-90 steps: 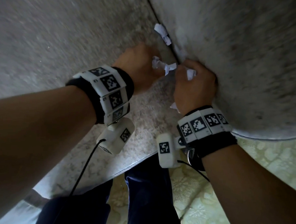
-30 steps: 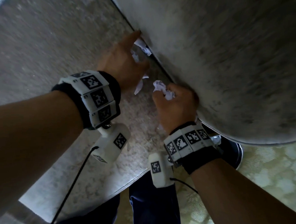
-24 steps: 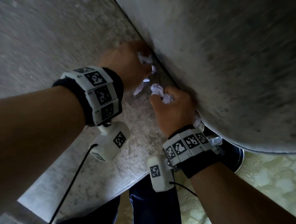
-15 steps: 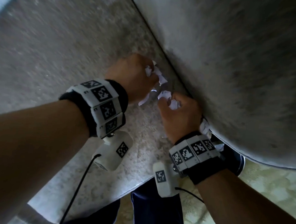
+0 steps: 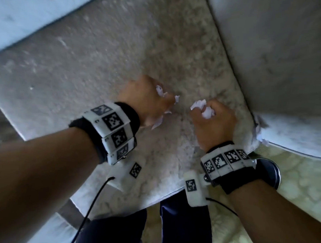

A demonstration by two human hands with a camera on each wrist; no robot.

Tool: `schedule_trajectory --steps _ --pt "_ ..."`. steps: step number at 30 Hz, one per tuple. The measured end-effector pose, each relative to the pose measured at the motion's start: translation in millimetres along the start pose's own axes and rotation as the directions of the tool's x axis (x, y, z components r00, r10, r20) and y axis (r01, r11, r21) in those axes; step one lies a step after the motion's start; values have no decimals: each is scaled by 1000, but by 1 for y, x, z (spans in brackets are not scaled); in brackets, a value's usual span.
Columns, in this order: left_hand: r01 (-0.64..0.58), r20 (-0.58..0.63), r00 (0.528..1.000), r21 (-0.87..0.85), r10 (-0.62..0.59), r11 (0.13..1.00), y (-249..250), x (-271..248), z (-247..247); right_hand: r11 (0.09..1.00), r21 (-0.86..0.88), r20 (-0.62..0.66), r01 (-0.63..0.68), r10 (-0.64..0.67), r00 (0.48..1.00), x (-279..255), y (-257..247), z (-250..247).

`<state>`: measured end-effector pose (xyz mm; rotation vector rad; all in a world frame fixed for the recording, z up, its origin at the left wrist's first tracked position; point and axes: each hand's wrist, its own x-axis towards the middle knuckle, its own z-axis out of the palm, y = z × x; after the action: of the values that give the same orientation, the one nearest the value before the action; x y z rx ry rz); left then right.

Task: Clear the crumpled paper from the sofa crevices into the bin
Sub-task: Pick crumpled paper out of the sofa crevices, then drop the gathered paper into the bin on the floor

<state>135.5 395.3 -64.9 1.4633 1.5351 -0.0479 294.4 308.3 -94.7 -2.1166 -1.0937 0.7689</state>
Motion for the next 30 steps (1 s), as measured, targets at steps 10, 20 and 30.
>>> schedule_trajectory --steps 10,20,30 --pt "-54 -35 998 33 55 998 -10 -83 -16 996 -36 -25 -87 86 996 -76 -39 -19" --pt "-26 -3 1000 61 26 998 31 -115 70 994 -31 -36 -104 103 994 -103 10 -81" --pt "-105 191 978 99 85 990 122 -134 239 961 -7 -24 -276 276 961 -140 149 -208"
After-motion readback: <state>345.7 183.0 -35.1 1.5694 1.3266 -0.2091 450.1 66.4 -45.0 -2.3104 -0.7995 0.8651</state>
